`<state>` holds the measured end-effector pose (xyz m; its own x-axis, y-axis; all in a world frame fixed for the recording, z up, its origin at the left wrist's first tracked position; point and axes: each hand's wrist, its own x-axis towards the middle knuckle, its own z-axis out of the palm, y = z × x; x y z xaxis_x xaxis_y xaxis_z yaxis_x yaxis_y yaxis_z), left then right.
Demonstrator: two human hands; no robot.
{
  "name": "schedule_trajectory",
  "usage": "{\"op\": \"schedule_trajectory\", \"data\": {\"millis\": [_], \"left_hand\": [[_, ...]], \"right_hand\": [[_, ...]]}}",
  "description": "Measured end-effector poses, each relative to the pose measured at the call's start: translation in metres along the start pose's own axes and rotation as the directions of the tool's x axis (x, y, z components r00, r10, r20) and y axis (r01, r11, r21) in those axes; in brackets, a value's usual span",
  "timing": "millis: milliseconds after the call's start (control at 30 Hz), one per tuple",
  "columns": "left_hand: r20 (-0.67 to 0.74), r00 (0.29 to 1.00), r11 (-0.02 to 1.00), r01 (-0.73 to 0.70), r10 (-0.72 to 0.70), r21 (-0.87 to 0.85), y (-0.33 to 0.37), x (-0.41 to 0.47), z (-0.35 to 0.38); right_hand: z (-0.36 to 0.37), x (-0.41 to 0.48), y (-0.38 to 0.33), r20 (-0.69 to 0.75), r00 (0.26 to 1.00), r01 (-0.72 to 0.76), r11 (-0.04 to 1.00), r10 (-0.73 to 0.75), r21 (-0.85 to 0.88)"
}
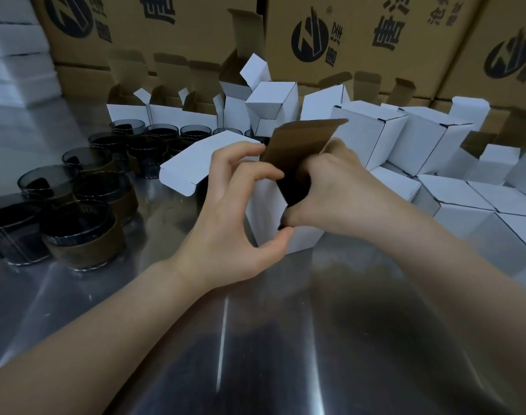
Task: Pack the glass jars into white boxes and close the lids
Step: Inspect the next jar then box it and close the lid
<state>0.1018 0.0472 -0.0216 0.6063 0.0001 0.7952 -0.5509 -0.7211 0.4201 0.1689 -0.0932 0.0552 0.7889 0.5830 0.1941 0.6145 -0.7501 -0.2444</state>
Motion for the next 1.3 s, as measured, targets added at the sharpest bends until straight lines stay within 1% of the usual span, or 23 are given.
{"op": "schedule_trajectory", "data": {"millis": [100,267,433,767,900,933,1000,1100,1167,1233,1300], "left_hand": [[-0.001,1.0,1.0,-0.013,0.013,0.012,-0.001,0.0,0.0],[0.017,1.0,1.0,0.005,-0.005,0.014,-0.004,0.0,0.0],[0.031,0.998,0.997,0.062,-0.061,-0.036,-0.006,0.001,-0.002],[0.038,0.996,0.994,0.086,-0.083,-0.071,-0.007,0.0,-0.002],[0.048,0.989,0.983,0.147,-0.143,-0.112,-0.008,-0.001,-0.004],[0.048,0.986,0.979,0.164,-0.159,-0.124,-0.009,-0.001,-0.005],[0.047,0.98,0.97,0.197,-0.192,-0.142,-0.011,-0.001,-0.006],[0.044,0.965,0.952,0.264,-0.26,-0.155,-0.015,-0.002,-0.007],[0.047,0.953,0.939,0.303,-0.3,-0.159,-0.017,-0.002,-0.009],[0.052,0.946,0.933,0.324,-0.32,-0.157,-0.018,-0.002,-0.009],[0.065,0.937,0.927,0.348,-0.342,-0.143,-0.019,-0.002,-0.009]], "right_hand": [[0.0,0.0,-0.002,0.018,1.0,-0.021,1.0,0.022,-0.01],[-0.001,0.001,-0.001,0.072,0.997,-0.04,0.999,0.04,-0.003],[0.001,0.003,0.001,0.085,0.995,-0.052,0.994,0.044,0.093],[-0.003,0.006,0.007,0.127,0.991,-0.063,0.991,0.048,0.121],[-0.003,0.008,0.012,0.176,0.984,-0.053,0.977,0.015,0.208],[-0.001,0.009,0.012,0.164,0.986,-0.04,0.972,0.002,0.231],[0.003,0.012,0.012,0.091,0.996,-0.003,0.955,-0.025,0.297],[0.004,0.013,0.01,-0.094,0.995,0.069,0.937,-0.038,0.344],[0.004,0.012,0.009,-0.183,0.983,0.089,0.919,-0.018,0.385],[0.006,0.011,0.007,-0.217,0.976,0.09,0.885,0.013,0.457],[0.01,0.01,0.005,-0.223,0.975,0.088,0.868,0.027,0.489]]}}
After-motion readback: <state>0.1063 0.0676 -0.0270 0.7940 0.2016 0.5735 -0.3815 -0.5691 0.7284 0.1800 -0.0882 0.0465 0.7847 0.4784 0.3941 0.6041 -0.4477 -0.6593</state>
